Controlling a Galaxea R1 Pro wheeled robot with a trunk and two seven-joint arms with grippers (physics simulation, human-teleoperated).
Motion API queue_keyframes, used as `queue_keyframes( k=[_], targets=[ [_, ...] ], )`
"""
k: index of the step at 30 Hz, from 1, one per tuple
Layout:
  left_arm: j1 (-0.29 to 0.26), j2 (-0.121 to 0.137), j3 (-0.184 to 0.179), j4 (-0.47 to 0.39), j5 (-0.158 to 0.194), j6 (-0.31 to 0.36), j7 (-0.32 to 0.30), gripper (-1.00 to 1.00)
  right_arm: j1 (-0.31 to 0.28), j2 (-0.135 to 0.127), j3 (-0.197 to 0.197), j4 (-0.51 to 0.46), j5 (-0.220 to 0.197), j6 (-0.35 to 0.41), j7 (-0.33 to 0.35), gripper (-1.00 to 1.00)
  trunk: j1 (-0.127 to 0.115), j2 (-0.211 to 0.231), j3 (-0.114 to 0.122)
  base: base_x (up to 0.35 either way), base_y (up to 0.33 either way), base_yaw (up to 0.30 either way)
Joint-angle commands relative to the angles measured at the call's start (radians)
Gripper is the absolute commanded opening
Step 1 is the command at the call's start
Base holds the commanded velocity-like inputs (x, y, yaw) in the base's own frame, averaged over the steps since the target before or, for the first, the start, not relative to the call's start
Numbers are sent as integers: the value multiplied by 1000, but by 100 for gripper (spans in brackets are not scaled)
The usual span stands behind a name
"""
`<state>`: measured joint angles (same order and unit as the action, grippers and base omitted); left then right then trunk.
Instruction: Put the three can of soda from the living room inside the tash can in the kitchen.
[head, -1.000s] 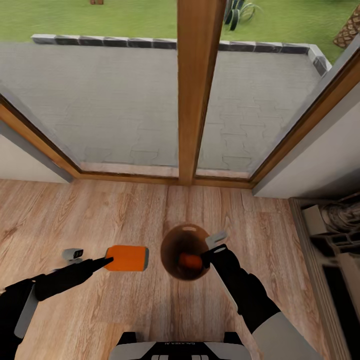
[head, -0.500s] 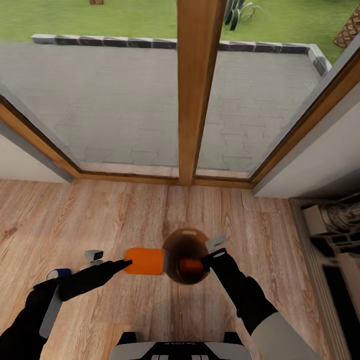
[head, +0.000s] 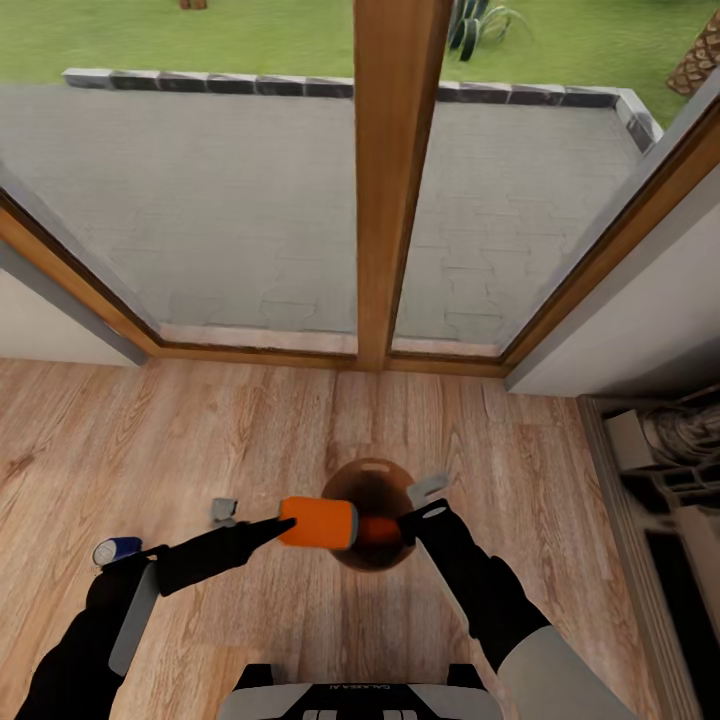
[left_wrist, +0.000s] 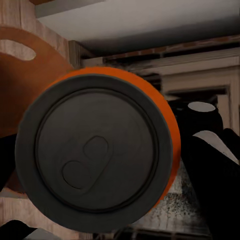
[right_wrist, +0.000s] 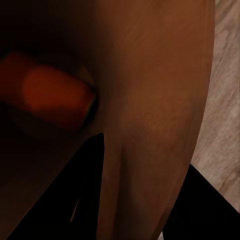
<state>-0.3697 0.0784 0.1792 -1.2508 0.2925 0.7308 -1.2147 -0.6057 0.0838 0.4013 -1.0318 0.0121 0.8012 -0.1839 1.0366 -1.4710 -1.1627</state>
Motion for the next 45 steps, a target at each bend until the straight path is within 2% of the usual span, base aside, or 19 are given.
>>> queue_keyframes(
  k=[1,9,11,12,18,19,23,31,33,36,37,38,39,40,41,42,43,45],
  targets=[
    [0,-3,-1,0,1,0,14,-100,0,1,1,0,-11,-2,0,-100,0,0,0,0,0,0],
    [0,-36,-14,-27,1,-1,85,-100,0,4,1,1,-10,-2,-1,-100,0,0,0,0,0,0],
    [0,-55,-15,-45,1,-1,135,-100,0,4,1,1,-9,-2,-1,-100,0,0,0,0,0,0],
    [0,-70,-18,-64,1,-1,189,-100,0,4,1,1,-9,-2,-1,-100,0,0,0,0,0,0],
    [0,-87,-63,-86,1,-1,279,-100,0,4,0,1,-9,-2,-1,-100,0,0,0,0,0,0],
    [0,-98,-69,-89,1,-1,309,100,0,4,1,1,-9,-2,-2,-100,0,0,0,0,0,0],
    [0,-116,-73,-91,1,-1,334,100,0,4,0,1,-9,-2,-2,-100,0,0,0,0,0,0],
    [0,-121,-74,-93,5,2,334,100,0,4,-1,1,-9,-1,-1,-100,0,0,0,0,0,0],
    [0,-120,-71,-94,6,4,314,100,0,4,-1,1,-8,-1,-1,-100,0,0,0,0,0,0],
    [0,-99,-65,-94,7,5,221,100,0,4,-1,1,-8,-1,-1,-100,0,0,0,0,0,0],
    [0,-73,-63,-93,6,5,163,100,0,4,-1,1,-7,-1,0,-100,0,0,0,0,0,0],
    [0,-55,-62,-93,6,5,134,100,0,4,-1,1,-7,-1,0,-100,0,0,0,0,0,0],
    [0,-17,-58,-92,6,5,81,100,0,4,-1,1,-7,0,0,-100,0,0,0,0,0,0],
    [0,2,-53,-91,6,5,56,100,0,4,-1,1,-6,0,0,-100,0,0,0,0,0,0],
    [0,51,-20,-89,6,5,-13,100,0,4,-1,1,-6,0,0,-100,0,0,0,0,0,0],
    [0,51,-20,-89,6,5,-13,100,0,4,-1,1,-6,0,0,-100,0,0,0,0,0,0],
    [0,75,19,-86,5,5,-59,100,0,4,0,1,-6,0,0,-100,0,0,0,0,0,0],
    [0,119,125,-76,1,3,-123,100,0,4,-1,1,-6,0,0,-100,0,0,0,0,0,0]
  ],
)
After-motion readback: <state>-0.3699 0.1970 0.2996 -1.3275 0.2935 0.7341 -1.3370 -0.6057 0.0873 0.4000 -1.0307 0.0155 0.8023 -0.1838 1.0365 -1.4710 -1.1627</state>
